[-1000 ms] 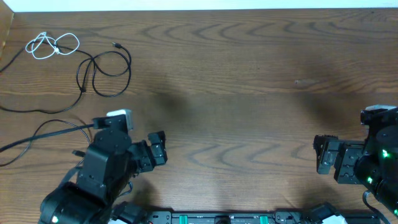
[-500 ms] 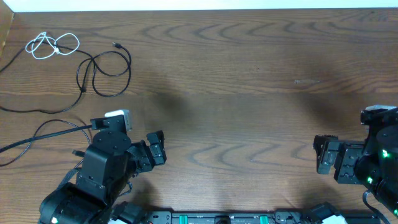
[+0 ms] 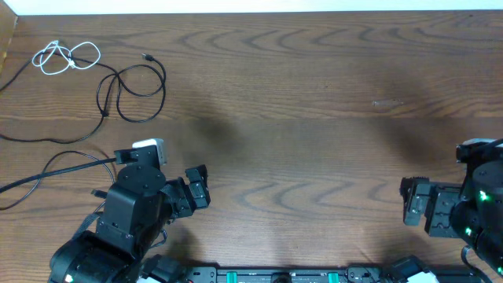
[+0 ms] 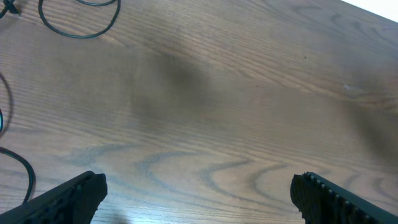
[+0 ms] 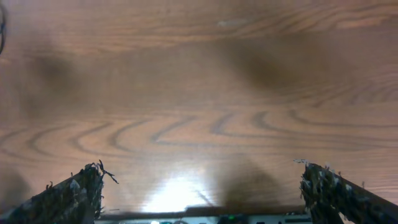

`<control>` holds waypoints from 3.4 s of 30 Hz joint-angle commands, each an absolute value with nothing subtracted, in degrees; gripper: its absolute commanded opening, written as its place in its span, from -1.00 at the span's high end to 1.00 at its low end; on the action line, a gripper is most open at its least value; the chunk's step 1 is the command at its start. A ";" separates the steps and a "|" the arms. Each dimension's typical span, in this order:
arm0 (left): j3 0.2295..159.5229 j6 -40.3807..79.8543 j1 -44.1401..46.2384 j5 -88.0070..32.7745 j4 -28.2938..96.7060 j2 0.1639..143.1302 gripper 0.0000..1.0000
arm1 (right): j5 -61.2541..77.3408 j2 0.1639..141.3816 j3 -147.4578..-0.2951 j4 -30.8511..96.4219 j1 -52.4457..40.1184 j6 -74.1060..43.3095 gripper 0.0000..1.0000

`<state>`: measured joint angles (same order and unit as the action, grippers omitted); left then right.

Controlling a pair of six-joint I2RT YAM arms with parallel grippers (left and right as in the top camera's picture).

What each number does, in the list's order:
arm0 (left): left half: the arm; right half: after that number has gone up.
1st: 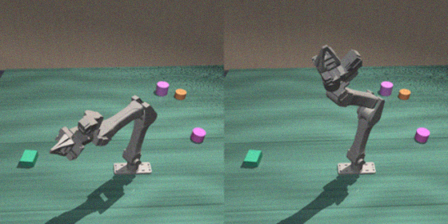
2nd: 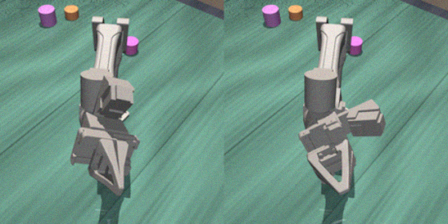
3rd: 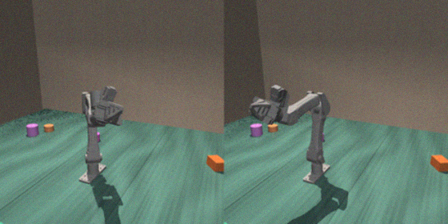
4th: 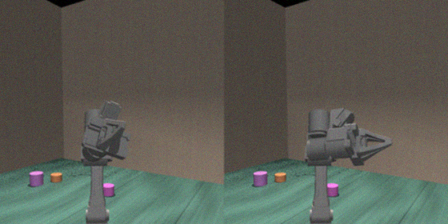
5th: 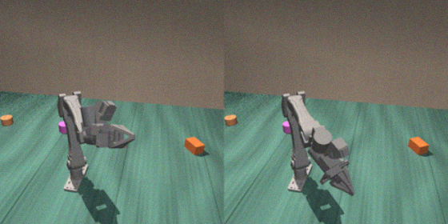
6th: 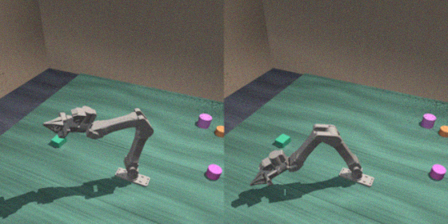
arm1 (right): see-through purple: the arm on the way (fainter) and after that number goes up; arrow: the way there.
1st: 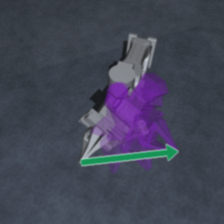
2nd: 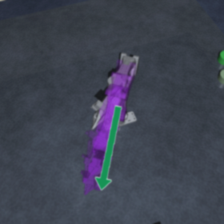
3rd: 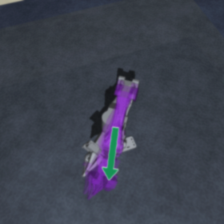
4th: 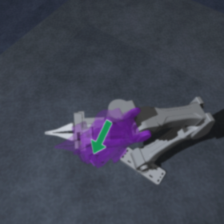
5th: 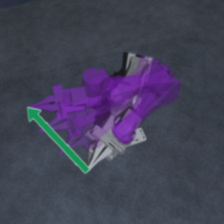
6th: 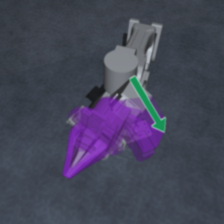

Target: Untangle cables

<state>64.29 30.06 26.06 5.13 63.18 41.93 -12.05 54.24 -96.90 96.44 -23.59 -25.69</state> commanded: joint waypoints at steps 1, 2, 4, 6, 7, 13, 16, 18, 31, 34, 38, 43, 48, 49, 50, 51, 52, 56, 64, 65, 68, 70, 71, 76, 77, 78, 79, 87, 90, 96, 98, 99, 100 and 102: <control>63.86 30.57 26.39 6.50 63.42 41.85 -0.99 | -16.10 54.11 -96.55 95.98 -23.46 -26.09 -0.99; 63.86 30.57 26.39 6.50 63.42 41.85 -1.00 | -16.93 53.91 -96.44 95.79 -23.09 -26.02 -0.99; 63.86 30.57 26.39 6.50 63.42 41.85 -1.00 | -17.72 52.95 -95.26 94.30 -21.91 -24.80 -0.99; 63.86 30.57 26.39 6.50 63.42 41.85 -0.99 | -17.41 50.81 -92.20 90.15 -19.51 -22.15 -0.99; 63.86 30.57 26.39 6.50 63.42 41.85 -1.00 | -16.67 49.50 -90.15 87.64 -18.15 -20.49 -0.98; 63.86 30.57 26.39 6.50 63.42 41.85 -1.00 | -8.86 40.10 -73.01 69.25 -11.73 -9.65 -0.99; 63.86 30.57 26.39 6.50 63.42 41.85 -1.00 | -7.22 35.20 -63.57 60.05 -11.55 -5.89 -0.98; 63.86 30.57 26.39 6.50 63.42 41.85 -1.00 | -6.90 31.44 -57.25 54.43 -11.55 -4.23 -0.99; 63.86 30.57 26.39 6.50 63.42 41.85 -1.00 | -3.86 11.05 -22.57 23.38 -8.14 -2.92 -0.99; 63.86 30.57 26.39 6.50 63.42 41.85 -1.00 | -3.66 7.77 -17.08 18.98 -8.08 -2.92 -0.98; 63.86 30.57 26.39 6.50 63.42 41.85 -1.00 | -3.68 4.69 -11.66 13.89 -8.05 -2.92 -0.99; 63.86 30.57 26.39 6.50 63.42 41.85 -1.00 | -3.62 2.50 -6.35 7.79 -6.96 -3.16 -0.99; 63.86 30.57 26.39 6.50 63.42 41.85 -1.00 | -3.66 0.62 -2.50 4.71 -6.72 -3.16 -0.98; 63.86 30.57 26.39 6.50 63.42 41.85 -1.00 | -3.66 0.32 -2.02 4.45 -6.72 -3.16 -0.99; 63.86 30.57 26.39 6.50 63.42 41.85 -1.00 | -3.66 0.27 -1.50 3.97 -6.66 -3.16 -0.99; 63.86 30.57 26.39 6.50 63.42 41.85 -1.00 | -3.66 0.27 -0.97 3.46 -6.52 -3.16 -0.98; 63.86 30.57 26.39 6.50 63.42 41.85 -1.00 | -3.66 0.27 -0.47 2.98 -6.42 -3.20 -0.99; 63.86 30.57 26.39 6.50 63.42 41.85 -1.00 | -4.14 0.27 -0.30 3.88 -6.04 -3.29 -0.99; 63.86 30.57 26.39 6.50 63.42 41.85 -1.00 | -2.63 0.27 -0.30 4.36 -5.34 -0.73 -0.98; 63.86 30.57 26.39 6.50 63.42 41.85 -1.00 | -2.57 0.27 -0.30 4.45 -5.34 -0.73 -0.99; 63.86 30.57 26.39 6.50 63.42 41.85 -1.00 | -2.55 0.27 -0.30 4.45 -5.34 -0.49 -0.99; 63.86 30.57 26.39 6.50 63.42 41.85 -1.00 | -2.55 0.27 -0.30 4.47 -5.34 -0.34 -0.99; 63.86 30.57 26.39 6.50 63.42 41.85 -1.00 | -2.35 0.27 -0.30 4.47 -5.34 0.19 -0.99; 63.86 30.57 26.39 6.50 63.42 41.85 -1.00 | -2.39 0.27 -0.30 4.32 -5.34 0.30 -0.98; 63.86 30.57 26.39 6.50 63.42 41.85 -1.00 | -2.39 0.27 -0.30 4.25 -5.34 0.30 -0.99; 63.86 30.57 26.39 6.50 63.42 41.85 -1.00 | -2.39 0.27 -0.30 4.19 -5.34 0.30 -0.98; 63.86 30.57 26.39 6.50 63.42 41.85 -1.00 | -2.44 0.30 -0.30 4.14 -5.32 0.30 -0.99; 63.86 30.57 26.39 6.50 63.42 41.85 -1.00 | -2.42 0.32 -0.30 4.12 -5.34 0.30 -0.98; 63.86 30.57 26.39 6.50 63.42 41.85 -1.00 | -2.42 0.32 -0.30 4.10 -5.34 0.30 -0.99; 63.86 30.57 26.39 6.50 63.42 41.85 -1.00 | -2.42 0.32 -0.30 4.10 -5.34 0.30 -0.99; 63.86 30.57 26.39 6.50 63.42 41.85 -1.00 | -2.42 0.32 -0.30 4.10 -5.34 0.30 -0.98; 63.86 30.57 26.39 6.50 63.42 41.85 -1.00 | -2.42 0.32 -0.30 4.10 -5.34 0.30 -0.99; 63.86 30.57 26.39 6.50 63.42 41.85 -1.00 | -2.42 0.32 -0.30 4.10 -5.34 0.30 -0.98; 63.86 30.57 26.39 6.50 63.42 41.85 -1.00 | -2.42 0.32 -0.30 4.10 -5.34 0.30 -0.99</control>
<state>63.99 30.22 26.11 5.96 63.22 41.95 -2.94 0.71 -0.56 4.03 -5.74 -0.56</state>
